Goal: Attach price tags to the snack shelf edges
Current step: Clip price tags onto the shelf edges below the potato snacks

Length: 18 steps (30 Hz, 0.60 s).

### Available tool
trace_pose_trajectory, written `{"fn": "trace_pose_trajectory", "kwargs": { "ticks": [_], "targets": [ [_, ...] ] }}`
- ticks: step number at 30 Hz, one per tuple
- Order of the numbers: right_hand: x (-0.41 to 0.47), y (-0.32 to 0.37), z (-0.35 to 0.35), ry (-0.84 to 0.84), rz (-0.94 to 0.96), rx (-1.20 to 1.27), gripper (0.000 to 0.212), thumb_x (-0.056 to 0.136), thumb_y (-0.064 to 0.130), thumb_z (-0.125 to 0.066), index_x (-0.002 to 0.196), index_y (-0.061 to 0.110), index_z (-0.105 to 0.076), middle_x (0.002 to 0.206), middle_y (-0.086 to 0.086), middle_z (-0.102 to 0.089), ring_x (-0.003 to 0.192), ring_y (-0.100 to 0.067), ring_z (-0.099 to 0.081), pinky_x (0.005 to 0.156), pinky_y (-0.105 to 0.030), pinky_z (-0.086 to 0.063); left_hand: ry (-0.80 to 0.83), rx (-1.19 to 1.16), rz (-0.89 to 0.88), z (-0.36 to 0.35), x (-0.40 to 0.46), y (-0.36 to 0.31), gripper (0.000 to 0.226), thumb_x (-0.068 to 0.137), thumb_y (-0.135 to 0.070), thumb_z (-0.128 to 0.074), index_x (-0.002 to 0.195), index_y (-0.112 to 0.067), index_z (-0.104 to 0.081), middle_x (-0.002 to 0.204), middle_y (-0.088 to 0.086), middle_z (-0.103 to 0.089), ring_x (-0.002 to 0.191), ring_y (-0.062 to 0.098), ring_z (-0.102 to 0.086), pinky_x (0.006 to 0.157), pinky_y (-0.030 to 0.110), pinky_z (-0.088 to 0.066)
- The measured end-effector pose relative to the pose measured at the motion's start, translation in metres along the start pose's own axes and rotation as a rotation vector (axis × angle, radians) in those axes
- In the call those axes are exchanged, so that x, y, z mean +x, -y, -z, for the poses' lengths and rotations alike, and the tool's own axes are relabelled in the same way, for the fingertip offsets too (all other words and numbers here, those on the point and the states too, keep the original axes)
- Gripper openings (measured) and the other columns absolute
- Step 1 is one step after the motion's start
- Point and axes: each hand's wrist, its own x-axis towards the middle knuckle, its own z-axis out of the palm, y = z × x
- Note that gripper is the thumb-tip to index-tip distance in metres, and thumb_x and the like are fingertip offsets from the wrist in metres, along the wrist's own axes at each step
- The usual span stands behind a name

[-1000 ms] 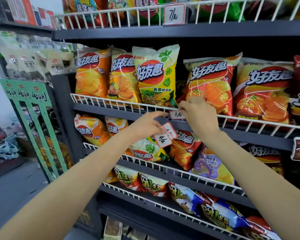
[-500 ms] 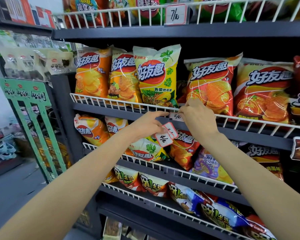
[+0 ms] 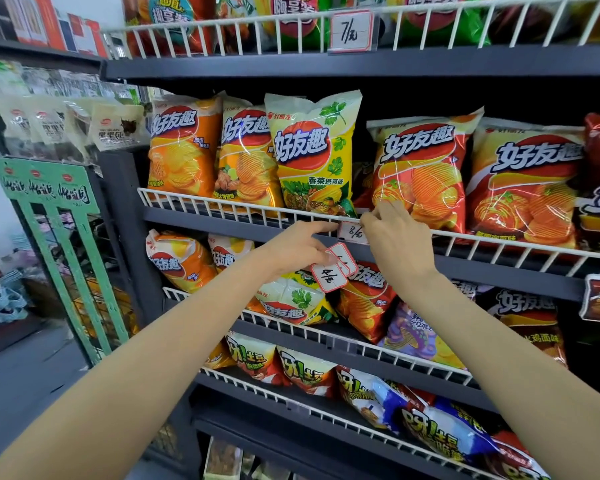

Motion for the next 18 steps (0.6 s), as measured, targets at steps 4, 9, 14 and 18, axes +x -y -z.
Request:
{"fn": "trace_pose_trajectory", "kwargs": {
  "ticks": [4,9,14,18],
  "targets": [
    [0.000,-0.005,-0.003,-0.006,-0.089,0.140,0.008,0.081,0.008,-0.068,0.089,0.009,-0.070,0.088,-0.008,-0.063,0.085,-0.026,-0.058,0.047,-0.027,-0.038,-0.048,0.003,-0.044,0.000,-0.002,-0.002,0.069,0.087,-0.008,-0.063,0.145,-0.017,-0.028,0.105,0.015,-0.068,0.092,0.017,-0.061,0.082,0.024,-0.047],
    [-0.002,-0.015,0.009,0.060,-0.196,0.440,0.022,0.092,0.017,-0.052,0.108,0.018,-0.067,0.103,-0.005,-0.068,0.093,-0.024,-0.060,0.070,-0.035,-0.049,-0.193,-0.070,-0.130,0.001,-0.004,-0.005,0.064,0.088,-0.007,-0.060,0.144,-0.018,-0.031,0.100,0.013,-0.069,0.093,0.019,-0.063,0.086,0.032,-0.048],
    [-0.006,-0.008,0.016,0.097,-0.255,0.736,0.019,0.094,0.021,-0.052,0.099,0.017,-0.070,0.082,0.003,-0.068,0.071,-0.009,-0.059,0.063,-0.024,-0.048,-0.309,-0.103,-0.145,-0.005,-0.004,-0.005,0.039,0.088,-0.008,-0.060,0.127,-0.010,-0.050,0.104,0.013,-0.068,0.097,0.022,-0.064,0.083,0.032,-0.050],
    [-0.013,0.005,0.021,0.264,-0.341,1.119,0.011,0.091,0.017,-0.058,0.089,0.016,-0.069,0.074,0.002,-0.068,0.061,-0.006,-0.060,0.046,-0.007,-0.037,-0.340,-0.108,-0.184,-0.008,-0.013,0.004,0.015,0.088,-0.008,-0.060,0.102,-0.015,-0.060,0.099,0.007,-0.069,0.084,0.012,-0.063,0.076,0.021,-0.049]
  ]
}}
